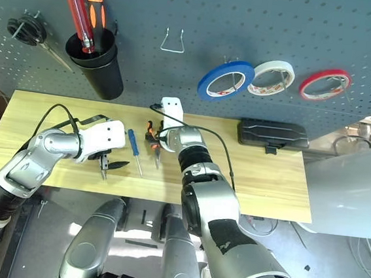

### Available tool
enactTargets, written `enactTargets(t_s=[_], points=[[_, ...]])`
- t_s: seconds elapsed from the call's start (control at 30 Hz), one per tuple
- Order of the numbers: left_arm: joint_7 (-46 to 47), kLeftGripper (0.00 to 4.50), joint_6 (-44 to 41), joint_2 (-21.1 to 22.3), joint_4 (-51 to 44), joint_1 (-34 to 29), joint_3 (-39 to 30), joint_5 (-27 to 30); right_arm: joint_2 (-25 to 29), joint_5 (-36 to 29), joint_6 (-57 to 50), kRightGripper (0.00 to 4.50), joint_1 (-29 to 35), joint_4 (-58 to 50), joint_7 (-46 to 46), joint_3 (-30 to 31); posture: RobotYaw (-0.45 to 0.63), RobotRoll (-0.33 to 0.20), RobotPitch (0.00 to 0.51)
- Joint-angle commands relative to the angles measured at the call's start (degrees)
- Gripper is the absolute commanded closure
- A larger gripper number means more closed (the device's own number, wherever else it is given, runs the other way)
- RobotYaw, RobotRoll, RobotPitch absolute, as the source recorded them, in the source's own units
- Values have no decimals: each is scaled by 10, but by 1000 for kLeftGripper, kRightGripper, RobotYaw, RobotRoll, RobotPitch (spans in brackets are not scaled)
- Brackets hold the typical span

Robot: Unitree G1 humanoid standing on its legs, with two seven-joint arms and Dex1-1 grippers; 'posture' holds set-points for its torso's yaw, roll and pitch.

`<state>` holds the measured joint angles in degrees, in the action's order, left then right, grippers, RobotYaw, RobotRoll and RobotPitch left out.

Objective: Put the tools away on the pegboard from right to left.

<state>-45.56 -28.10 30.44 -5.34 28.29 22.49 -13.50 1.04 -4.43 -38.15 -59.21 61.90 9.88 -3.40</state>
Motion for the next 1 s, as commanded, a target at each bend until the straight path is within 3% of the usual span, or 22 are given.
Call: enactTargets(t_s=[0.03,0.5,1.0], points=[[14,0,-29,-5,16,-5,-1,-10,-2,1,-18,198,25,23,-2,-3,294,0,363],[10,0,-29,-5,16,-5,4,-2,2,4,1,114,29,27,-7,-4,289,0,361],[8,0,-19,-5,22,-3,1,6,10,24,-77,267,15,0,-15,19,284,0,354]])
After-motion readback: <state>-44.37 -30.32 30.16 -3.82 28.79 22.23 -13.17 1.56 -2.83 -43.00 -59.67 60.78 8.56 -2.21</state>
